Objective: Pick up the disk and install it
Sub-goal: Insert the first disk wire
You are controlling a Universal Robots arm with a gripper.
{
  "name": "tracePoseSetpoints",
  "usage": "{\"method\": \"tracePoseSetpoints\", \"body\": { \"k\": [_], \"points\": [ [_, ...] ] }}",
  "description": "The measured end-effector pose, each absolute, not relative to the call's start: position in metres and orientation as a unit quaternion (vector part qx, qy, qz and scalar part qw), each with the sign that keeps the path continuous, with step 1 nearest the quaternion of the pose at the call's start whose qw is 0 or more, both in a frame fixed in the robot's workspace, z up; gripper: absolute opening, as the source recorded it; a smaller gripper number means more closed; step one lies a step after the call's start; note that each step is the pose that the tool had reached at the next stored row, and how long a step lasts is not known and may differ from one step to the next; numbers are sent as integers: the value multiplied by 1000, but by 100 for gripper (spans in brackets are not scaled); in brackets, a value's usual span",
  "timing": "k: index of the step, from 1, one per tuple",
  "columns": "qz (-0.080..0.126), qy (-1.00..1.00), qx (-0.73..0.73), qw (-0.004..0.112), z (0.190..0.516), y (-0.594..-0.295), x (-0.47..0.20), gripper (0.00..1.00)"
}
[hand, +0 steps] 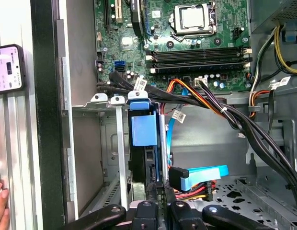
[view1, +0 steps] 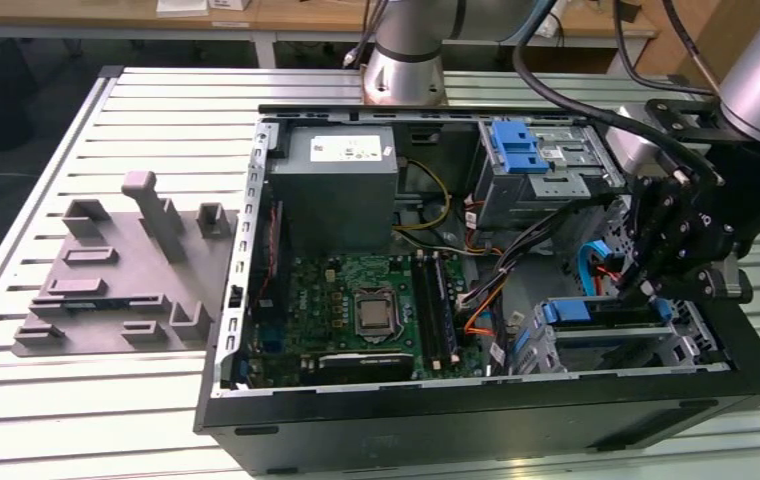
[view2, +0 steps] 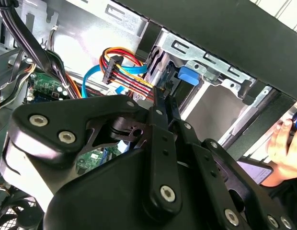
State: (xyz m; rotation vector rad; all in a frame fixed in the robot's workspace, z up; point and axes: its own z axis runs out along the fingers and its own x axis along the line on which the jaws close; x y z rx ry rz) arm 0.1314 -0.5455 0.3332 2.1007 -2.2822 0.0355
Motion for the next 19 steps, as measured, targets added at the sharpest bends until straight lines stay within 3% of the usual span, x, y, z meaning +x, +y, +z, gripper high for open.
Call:
{"method": "tracePoseSetpoints", "body": {
  "k": [19],
  "points": [
    [10, -736, 677, 22, 329, -548, 132, 17]
  ]
}}
